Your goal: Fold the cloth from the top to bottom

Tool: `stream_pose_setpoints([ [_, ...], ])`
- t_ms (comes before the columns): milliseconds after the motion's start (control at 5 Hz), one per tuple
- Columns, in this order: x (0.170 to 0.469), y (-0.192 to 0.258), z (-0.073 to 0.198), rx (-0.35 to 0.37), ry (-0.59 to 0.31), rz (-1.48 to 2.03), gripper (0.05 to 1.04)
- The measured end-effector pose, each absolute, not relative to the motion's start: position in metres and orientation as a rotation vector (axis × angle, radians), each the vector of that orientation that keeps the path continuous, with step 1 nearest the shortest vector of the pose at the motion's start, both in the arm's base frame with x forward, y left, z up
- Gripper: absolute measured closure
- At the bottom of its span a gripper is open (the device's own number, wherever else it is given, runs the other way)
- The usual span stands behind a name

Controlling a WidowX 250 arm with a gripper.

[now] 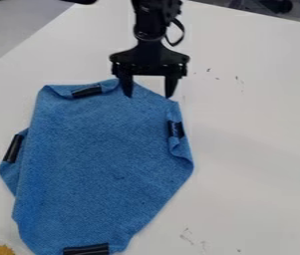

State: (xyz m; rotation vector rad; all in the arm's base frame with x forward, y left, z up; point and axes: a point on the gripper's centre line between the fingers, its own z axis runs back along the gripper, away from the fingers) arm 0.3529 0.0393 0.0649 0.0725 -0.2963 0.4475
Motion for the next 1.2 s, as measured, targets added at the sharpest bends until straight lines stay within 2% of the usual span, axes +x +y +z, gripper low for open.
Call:
stream_pose_setpoints([
  [200, 0.348, 0.088, 0.050, 0.075, -0.351, 0.466, 0.084],
  [400, 0.353, 0.104, 0.027, 0.064, -0.304, 0.435, 0.084],
  [600, 0.363, 0.123, 0.019, 0.078, -0.280, 0.429, 0.084],
  [800, 0.379, 0.132, 0.017, 0.107, -0.242, 0.393, 0.083],
  [1200, 0.386, 0.135, 0.029, 0.162, -0.199, 0.390, 0.083],
])
